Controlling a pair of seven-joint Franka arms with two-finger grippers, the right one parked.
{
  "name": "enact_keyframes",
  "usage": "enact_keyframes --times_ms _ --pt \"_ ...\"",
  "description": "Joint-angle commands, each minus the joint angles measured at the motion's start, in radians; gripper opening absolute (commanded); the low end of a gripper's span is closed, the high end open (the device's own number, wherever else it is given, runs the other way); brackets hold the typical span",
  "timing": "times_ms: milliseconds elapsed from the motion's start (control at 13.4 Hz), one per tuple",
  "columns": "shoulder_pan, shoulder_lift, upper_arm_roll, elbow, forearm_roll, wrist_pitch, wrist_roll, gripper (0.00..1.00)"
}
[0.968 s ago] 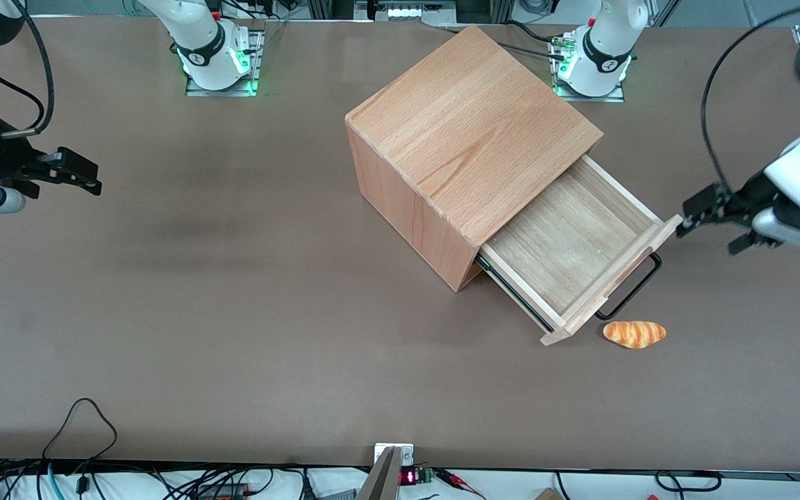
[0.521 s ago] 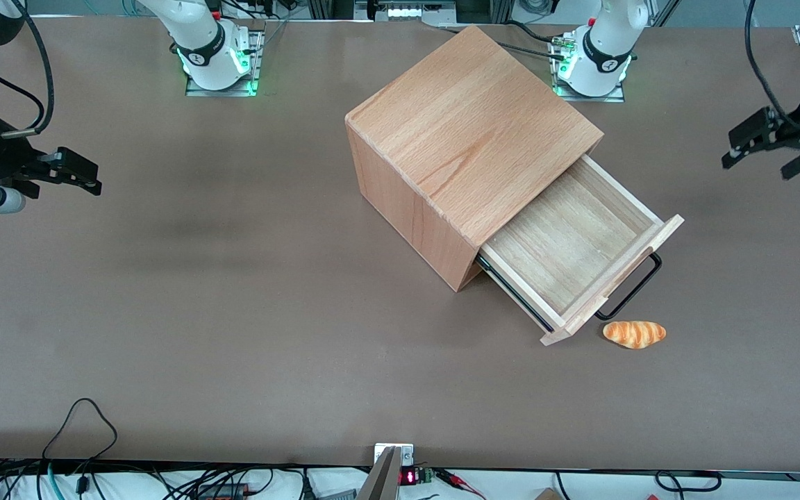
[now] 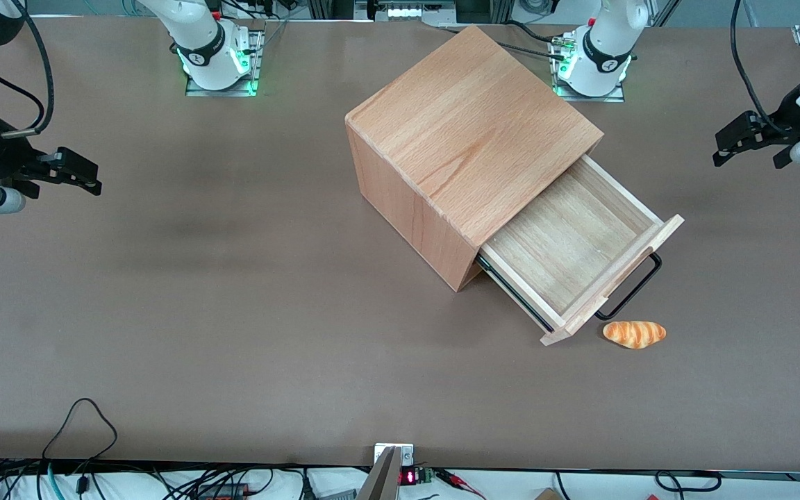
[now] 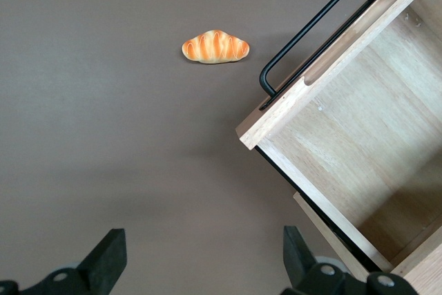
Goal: Open top drawer with left arm
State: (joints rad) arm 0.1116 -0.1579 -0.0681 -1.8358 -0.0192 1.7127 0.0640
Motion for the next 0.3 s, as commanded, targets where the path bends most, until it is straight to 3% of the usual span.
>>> enact_keyframes --times_ms 0,223 --pt "0.003 0.012 0.007 0.009 0.022 -0.009 -0.015 1.0" --pt "0.016 0.018 0.01 0.01 0.015 -0.007 -0.015 1.0"
